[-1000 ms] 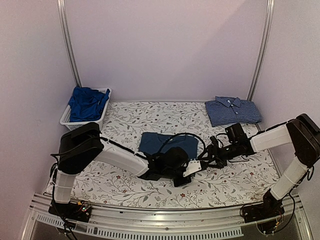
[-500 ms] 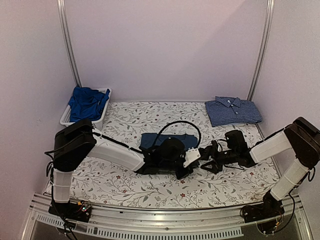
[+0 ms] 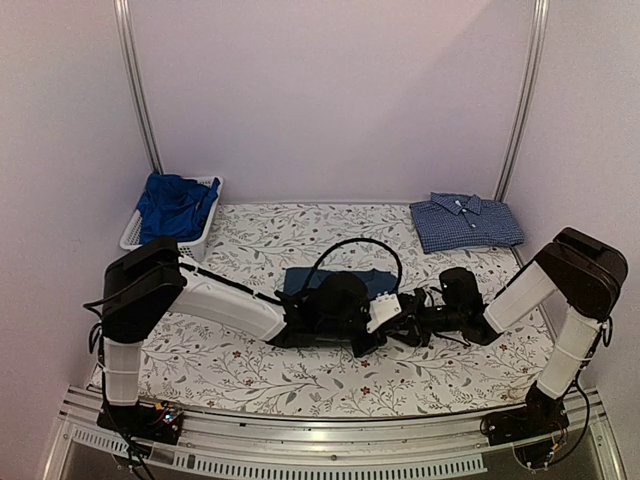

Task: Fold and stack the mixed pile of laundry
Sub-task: Pass from the left arm to the right

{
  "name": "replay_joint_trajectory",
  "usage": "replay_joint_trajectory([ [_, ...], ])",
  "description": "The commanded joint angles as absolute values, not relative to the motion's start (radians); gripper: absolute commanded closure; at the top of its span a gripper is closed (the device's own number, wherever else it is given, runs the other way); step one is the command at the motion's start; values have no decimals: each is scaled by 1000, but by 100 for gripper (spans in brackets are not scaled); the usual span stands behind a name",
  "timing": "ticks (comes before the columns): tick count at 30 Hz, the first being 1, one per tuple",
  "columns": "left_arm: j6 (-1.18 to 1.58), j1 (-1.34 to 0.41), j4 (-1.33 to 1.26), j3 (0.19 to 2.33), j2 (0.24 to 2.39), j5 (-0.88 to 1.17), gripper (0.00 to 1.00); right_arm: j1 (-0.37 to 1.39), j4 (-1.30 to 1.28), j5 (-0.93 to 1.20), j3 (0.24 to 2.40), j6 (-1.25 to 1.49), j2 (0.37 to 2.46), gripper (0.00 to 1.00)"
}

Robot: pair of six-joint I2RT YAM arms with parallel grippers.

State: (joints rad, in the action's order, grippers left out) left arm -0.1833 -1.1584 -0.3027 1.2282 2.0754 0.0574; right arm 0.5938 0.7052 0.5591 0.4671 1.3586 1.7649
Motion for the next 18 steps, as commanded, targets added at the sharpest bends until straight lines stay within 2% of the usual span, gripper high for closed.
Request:
replay_joint_trajectory([
  [1,-225,-1163,-336,1225,2024,99,100,596,795,557,521,1379,1840,52],
  [8,-263,-1166,-302,1227,2019,123,100,586,805,621,602,1356,1931,52],
  [11,-268,-1166,-298,1226,2019,125,100,578,828,633,603,1363,1951,55],
  [13,-266,-1166,-300,1227,2021,120,100,575,827,636,608,1361,1952,64],
  [15,-264,-1166,-303,1228,2023,113,99,568,825,640,609,1359,1954,79],
  [17,-251,-1166,-304,1231,2024,87,85,553,798,650,613,1350,1955,95],
  [18,-240,-1166,-302,1232,2021,63,75,543,768,657,622,1341,1951,99],
])
